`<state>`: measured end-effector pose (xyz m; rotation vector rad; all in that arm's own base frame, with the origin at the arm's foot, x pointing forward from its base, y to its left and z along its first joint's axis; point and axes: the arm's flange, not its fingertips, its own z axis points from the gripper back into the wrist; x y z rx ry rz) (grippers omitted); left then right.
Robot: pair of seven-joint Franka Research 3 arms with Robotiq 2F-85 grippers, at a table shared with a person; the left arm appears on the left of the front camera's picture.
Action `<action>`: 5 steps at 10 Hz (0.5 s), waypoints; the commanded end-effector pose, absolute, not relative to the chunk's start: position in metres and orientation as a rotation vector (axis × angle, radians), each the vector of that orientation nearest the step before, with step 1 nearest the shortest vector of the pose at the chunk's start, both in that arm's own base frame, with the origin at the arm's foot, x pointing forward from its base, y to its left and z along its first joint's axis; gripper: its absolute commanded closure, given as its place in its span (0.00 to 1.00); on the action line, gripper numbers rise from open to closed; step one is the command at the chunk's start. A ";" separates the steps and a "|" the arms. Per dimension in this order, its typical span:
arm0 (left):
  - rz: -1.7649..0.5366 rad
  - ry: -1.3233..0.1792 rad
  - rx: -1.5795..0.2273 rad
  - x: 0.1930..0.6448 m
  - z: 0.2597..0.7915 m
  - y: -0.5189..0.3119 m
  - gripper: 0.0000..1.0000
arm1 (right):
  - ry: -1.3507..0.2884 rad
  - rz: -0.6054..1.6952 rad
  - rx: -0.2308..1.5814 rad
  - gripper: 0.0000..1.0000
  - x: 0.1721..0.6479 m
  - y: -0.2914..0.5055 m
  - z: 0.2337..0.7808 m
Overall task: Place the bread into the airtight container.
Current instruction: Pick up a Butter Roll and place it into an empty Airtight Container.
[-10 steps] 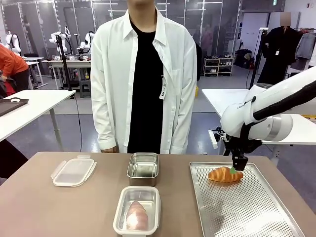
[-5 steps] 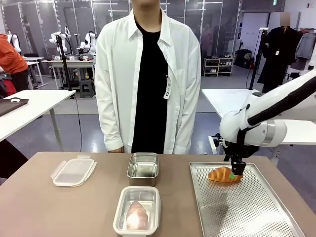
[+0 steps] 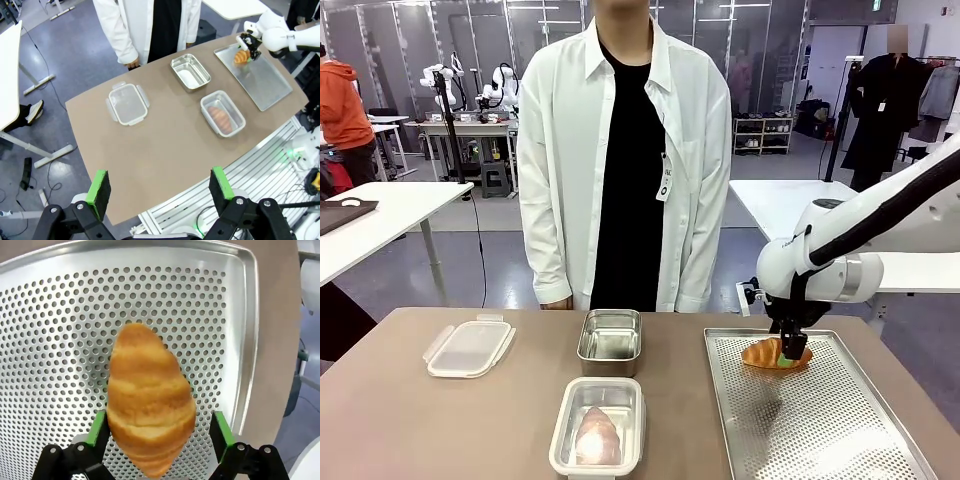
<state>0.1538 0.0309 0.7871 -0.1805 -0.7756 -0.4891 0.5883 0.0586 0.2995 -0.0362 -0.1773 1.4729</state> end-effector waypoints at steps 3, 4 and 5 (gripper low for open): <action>-0.502 -0.776 -0.178 0.153 0.787 0.030 0.00 | -0.108 1.431 -0.008 0.19 0.595 0.068 0.303; -0.502 -0.776 -0.178 0.153 0.787 0.030 0.00 | -0.089 1.429 -0.016 0.28 0.594 0.070 0.304; -0.502 -0.776 -0.178 0.153 0.787 0.030 0.00 | -0.079 1.423 -0.019 0.35 0.593 0.072 0.306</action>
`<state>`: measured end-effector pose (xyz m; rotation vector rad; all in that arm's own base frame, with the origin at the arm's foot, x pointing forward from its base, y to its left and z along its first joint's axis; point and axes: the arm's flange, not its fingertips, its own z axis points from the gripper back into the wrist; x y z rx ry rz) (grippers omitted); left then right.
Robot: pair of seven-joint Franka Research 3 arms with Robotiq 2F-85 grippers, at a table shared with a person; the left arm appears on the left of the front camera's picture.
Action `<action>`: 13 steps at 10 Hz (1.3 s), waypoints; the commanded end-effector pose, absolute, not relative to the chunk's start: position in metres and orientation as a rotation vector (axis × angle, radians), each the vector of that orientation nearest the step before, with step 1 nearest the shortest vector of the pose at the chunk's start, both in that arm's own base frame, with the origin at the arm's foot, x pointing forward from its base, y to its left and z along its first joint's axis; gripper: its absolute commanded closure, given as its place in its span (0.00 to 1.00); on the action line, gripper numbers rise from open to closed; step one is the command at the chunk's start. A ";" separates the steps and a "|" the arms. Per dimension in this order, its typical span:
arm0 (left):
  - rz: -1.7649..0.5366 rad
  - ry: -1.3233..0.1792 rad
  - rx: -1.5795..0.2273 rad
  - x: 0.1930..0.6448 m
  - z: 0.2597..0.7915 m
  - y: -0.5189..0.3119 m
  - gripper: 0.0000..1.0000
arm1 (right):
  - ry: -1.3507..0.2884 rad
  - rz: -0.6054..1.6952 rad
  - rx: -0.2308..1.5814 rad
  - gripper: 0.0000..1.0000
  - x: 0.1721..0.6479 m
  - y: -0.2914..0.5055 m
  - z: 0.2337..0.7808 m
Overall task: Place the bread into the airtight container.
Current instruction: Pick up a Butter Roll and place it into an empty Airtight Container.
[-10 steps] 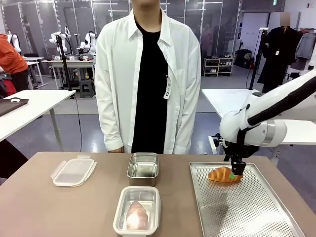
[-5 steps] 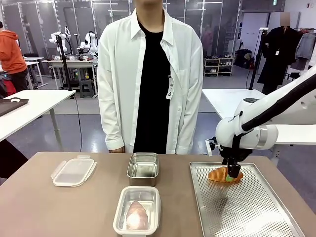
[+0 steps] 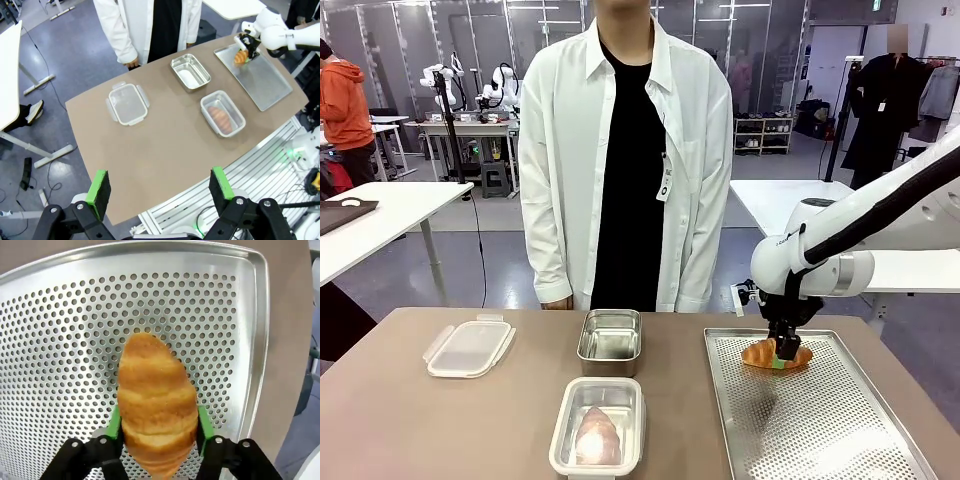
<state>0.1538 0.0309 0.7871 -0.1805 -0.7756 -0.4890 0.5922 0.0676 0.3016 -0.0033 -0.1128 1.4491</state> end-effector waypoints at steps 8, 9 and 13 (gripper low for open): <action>-0.502 -0.776 -0.178 0.153 0.787 0.030 0.00 | -0.156 1.307 -0.079 0.56 0.557 0.143 0.396; -0.502 -0.776 -0.178 0.153 0.787 0.030 0.00 | -0.159 1.307 -0.102 0.56 0.549 0.166 0.400; -0.502 -0.776 -0.178 0.153 0.787 0.030 0.00 | -0.222 1.288 -0.102 0.56 0.526 0.268 0.414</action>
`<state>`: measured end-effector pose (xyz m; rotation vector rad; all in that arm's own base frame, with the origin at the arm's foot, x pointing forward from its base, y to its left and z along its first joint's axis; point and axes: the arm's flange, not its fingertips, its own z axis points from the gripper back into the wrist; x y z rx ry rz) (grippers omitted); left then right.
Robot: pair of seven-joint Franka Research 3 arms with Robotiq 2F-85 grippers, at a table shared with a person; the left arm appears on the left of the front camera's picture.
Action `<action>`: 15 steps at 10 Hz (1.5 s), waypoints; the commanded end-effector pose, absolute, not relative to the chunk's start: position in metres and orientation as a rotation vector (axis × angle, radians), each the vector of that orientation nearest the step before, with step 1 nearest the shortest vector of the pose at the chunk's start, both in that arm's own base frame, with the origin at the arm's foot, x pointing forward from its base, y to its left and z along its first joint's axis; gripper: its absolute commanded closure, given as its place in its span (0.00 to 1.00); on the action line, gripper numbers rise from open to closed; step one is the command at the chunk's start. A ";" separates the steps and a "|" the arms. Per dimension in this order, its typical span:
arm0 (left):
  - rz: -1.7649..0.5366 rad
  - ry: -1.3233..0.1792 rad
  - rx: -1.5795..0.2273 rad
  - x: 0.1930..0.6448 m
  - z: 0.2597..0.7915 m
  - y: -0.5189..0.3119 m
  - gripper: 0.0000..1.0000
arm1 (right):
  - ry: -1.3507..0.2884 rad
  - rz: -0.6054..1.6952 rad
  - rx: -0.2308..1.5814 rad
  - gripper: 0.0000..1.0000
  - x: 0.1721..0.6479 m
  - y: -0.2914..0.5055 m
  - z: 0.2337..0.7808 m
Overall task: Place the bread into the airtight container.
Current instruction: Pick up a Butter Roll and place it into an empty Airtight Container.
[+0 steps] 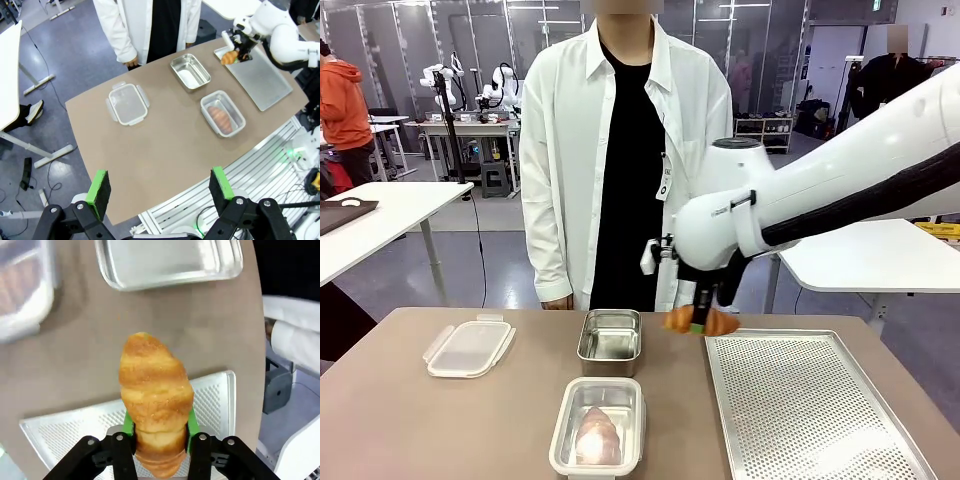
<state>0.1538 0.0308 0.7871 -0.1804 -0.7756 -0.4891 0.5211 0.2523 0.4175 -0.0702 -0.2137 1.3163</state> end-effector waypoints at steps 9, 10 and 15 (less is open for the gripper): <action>-0.502 -0.776 -0.178 0.153 0.787 0.030 0.00 | -0.253 1.275 -0.067 0.56 0.520 0.358 0.405; -0.502 -0.776 -0.178 0.153 0.787 0.030 0.00 | -0.253 1.275 -0.067 0.56 0.520 0.358 0.405; -0.502 -0.776 -0.178 0.153 0.787 0.030 0.00 | -0.253 1.275 -0.067 0.56 0.520 0.358 0.405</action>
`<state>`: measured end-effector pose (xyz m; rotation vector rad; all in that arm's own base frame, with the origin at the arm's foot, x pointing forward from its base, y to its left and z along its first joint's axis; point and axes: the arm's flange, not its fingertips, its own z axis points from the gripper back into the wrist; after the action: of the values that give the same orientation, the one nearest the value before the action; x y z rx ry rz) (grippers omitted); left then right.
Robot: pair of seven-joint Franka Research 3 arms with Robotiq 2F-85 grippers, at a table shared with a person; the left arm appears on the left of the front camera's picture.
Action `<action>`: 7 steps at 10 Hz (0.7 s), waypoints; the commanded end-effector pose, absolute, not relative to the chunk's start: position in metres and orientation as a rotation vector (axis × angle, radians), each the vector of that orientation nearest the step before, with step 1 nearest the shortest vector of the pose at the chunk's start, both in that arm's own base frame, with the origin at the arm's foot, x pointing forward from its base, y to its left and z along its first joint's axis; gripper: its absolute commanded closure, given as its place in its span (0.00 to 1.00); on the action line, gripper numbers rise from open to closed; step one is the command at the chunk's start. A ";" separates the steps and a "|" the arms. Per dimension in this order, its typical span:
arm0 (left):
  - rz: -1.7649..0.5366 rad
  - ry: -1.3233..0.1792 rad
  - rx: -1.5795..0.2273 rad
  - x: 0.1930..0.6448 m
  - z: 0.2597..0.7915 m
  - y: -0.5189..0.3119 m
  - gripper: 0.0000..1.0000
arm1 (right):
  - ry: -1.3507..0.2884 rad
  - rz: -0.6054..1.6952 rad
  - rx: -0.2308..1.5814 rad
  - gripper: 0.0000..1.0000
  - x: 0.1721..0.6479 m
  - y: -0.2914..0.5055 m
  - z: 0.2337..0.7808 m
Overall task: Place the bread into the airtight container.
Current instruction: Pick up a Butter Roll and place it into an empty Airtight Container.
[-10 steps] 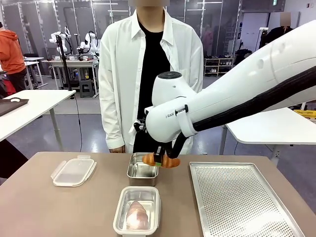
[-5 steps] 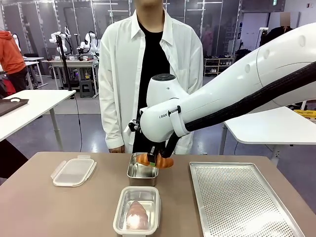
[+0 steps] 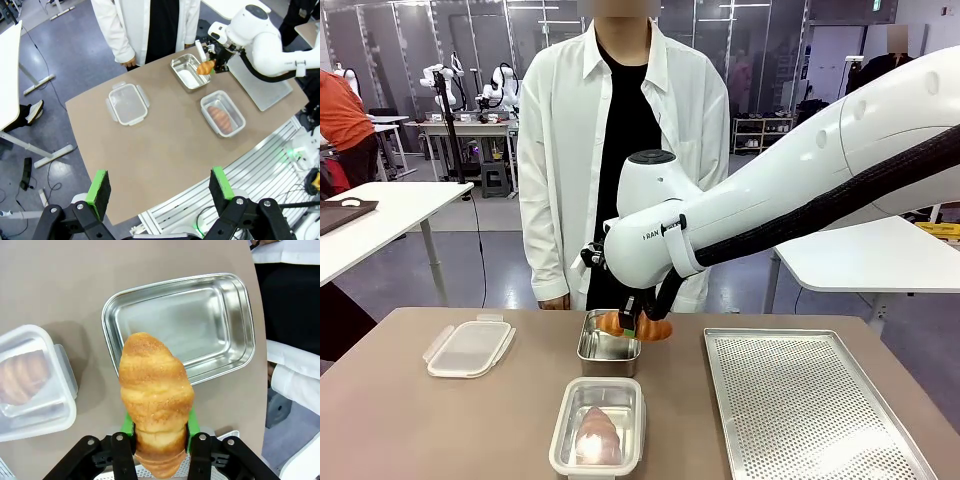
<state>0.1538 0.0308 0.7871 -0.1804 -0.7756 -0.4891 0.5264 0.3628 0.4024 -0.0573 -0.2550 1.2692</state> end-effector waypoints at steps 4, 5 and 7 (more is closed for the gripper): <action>-0.502 -0.776 -0.178 0.153 0.787 0.030 0.00 | -0.308 1.037 -0.026 0.56 0.536 0.365 0.398; -0.502 -0.776 -0.178 0.153 0.787 0.030 0.00 | -0.327 0.948 -0.056 0.56 0.534 0.369 0.397; -0.502 -0.776 -0.178 0.153 0.787 0.030 0.00 | -0.358 0.669 -0.053 0.56 0.534 0.386 0.399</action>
<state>0.1538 0.0308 0.7871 -0.1804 -0.7756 -0.4891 0.5372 0.3677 0.4048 -0.0061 -0.3329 0.8332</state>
